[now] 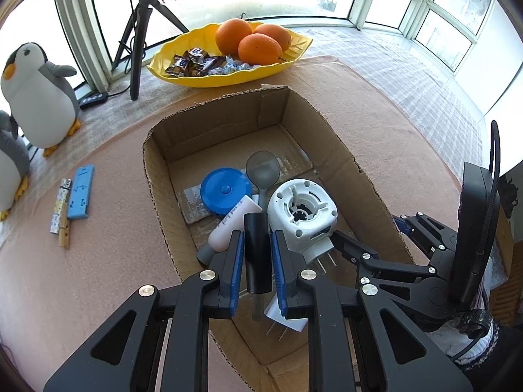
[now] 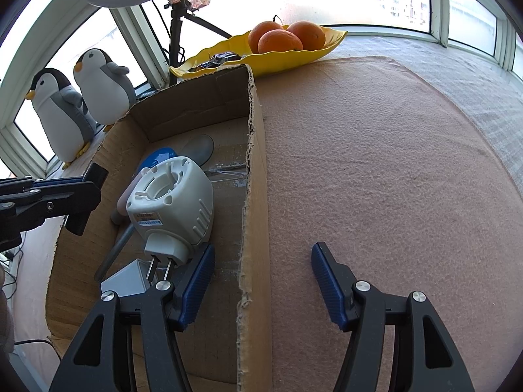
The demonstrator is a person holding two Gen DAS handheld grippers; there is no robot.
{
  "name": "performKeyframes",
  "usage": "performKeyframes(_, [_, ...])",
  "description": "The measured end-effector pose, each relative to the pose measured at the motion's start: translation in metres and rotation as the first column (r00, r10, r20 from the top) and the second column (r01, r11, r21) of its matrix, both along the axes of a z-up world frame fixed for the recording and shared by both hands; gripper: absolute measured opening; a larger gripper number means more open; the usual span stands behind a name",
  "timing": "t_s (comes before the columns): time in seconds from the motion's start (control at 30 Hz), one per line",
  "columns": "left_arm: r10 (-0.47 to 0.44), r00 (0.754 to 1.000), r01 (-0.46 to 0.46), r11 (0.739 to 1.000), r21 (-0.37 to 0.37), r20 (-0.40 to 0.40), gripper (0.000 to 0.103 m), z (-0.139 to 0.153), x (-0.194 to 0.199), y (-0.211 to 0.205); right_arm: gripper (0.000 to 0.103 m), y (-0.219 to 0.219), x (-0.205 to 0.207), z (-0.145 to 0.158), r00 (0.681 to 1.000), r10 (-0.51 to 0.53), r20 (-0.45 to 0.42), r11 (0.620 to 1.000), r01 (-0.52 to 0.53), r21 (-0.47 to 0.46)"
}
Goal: Organize rigid objects
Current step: 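Carry the black cylinder into the box and open the left gripper, then withdraw the left gripper and move it to the wooden clothespin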
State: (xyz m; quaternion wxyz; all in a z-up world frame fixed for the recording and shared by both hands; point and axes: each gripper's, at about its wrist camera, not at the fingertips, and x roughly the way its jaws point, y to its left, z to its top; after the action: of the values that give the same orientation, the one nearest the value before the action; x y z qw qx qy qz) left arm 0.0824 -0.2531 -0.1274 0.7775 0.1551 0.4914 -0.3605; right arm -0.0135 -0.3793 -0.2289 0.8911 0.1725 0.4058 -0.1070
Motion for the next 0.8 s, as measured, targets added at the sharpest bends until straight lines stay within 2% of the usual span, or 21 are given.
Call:
performKeyframes(0.03, [-0.001, 1.000, 0.001, 1.000, -0.001, 0.001, 0.046, 0.001, 0.000, 0.000, 0.058, 0.000, 0.000, 0.000, 1.000, 0.000, 0.000, 1.000, 0.000, 0.000])
performKeyframes(0.1, [-0.010, 1.000, 0.010, 1.000, -0.015, 0.009, 0.071, 0.003, -0.002, 0.001, 0.058, 0.000, 0.000, 0.000, 1.000, 0.000, 0.000, 1.000, 0.000, 0.000])
performKeyframes(0.23, [-0.018, 0.999, 0.018, 1.000, -0.012, 0.046, 0.071, 0.008, -0.007, -0.001, 0.058, 0.000, 0.000, 0.000, 1.000, 0.000, 0.000, 1.000, 0.000, 0.000])
performKeyframes(0.57, [0.001, 0.998, 0.001, 1.000, -0.018, 0.061, 0.071, 0.012, -0.003, 0.006, 0.059, 0.000, 0.000, 0.000, 1.000, 0.000, 0.000, 1.000, 0.000, 0.000])
performKeyframes(0.8, [0.062, 0.994, -0.060, 0.998, -0.026, 0.089, 0.071, 0.017, 0.013, 0.034, 0.059, 0.000, 0.000, 0.000, 1.000, 0.001, -0.002, 1.000, -0.001, -0.002])
